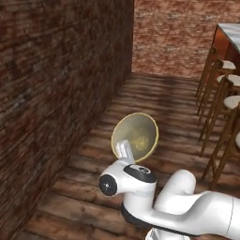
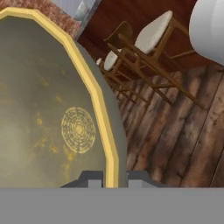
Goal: Move the bowls from the cabinet to the plates on the dining table.
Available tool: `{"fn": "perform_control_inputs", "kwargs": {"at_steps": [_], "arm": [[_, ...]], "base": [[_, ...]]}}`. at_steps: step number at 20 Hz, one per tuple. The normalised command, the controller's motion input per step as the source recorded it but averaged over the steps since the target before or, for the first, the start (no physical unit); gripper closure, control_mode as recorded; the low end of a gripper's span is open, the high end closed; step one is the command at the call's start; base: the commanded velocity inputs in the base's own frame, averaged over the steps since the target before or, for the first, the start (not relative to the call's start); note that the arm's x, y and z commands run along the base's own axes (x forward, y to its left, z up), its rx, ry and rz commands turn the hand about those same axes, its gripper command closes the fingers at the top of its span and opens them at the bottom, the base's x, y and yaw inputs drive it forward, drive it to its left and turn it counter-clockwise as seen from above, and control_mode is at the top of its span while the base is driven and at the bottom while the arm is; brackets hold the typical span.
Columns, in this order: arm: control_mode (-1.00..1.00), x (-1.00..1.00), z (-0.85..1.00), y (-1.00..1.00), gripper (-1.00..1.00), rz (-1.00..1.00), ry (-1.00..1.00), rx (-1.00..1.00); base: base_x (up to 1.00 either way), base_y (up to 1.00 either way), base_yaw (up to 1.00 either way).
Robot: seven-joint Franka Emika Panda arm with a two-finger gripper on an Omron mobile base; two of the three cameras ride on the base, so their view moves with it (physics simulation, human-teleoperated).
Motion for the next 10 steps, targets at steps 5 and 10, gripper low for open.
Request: {"fn": "perform_control_inputs", "kwargs": {"at_steps": [5, 10], "arm": [[1.0, 0.0, 0.0, 0.0, 1.0, 0.0, 0.0, 0.0], [1.0, 0.0, 0.0, 0.0, 1.0, 0.0, 0.0, 0.0]], "base": [[0.57, 0.0, -0.44], [0.47, 0.0, -0.53]]}}
